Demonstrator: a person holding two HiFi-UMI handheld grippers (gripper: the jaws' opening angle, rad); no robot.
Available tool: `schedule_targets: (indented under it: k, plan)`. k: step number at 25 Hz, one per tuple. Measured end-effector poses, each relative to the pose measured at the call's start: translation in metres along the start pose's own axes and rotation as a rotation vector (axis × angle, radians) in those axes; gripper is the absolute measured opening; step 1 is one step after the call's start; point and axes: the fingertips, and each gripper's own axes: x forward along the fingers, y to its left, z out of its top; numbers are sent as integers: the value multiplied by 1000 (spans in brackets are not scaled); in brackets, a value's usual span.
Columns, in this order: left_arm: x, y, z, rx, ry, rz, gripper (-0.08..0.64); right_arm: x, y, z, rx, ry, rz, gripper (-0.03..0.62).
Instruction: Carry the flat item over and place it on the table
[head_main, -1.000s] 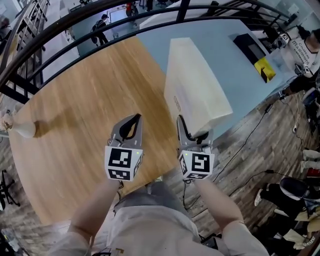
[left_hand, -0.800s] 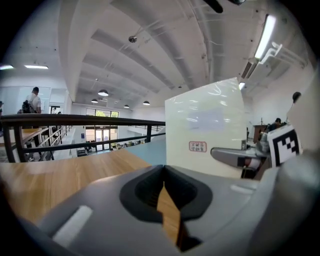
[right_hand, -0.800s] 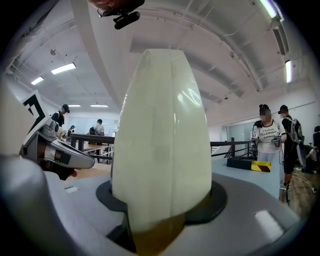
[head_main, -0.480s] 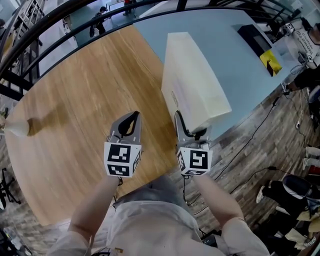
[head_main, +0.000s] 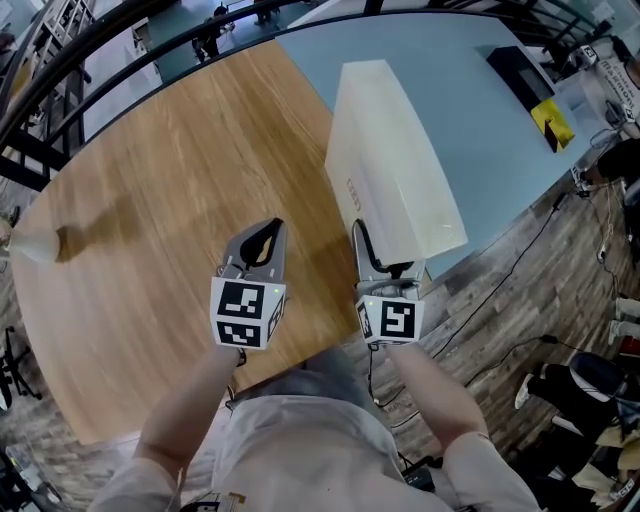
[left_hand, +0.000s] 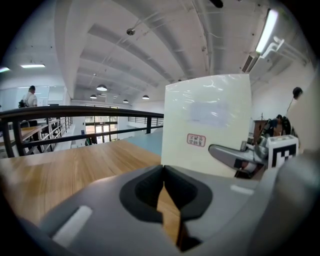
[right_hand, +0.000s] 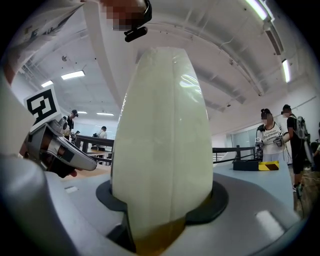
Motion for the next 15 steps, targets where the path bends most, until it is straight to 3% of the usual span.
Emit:
schedule_targets:
  k: [6,10,15]
  plan:
    - [-8,1,4,13,-13,4,3,0,0,-2,31,-15,27,288]
    - [-18,-1,16,26,-23,11,3,-6,-7,-1,77,-3,38,348]
    - [-36,-5,36,21,-29,29,3,-14,-11,17,97,11,42,372]
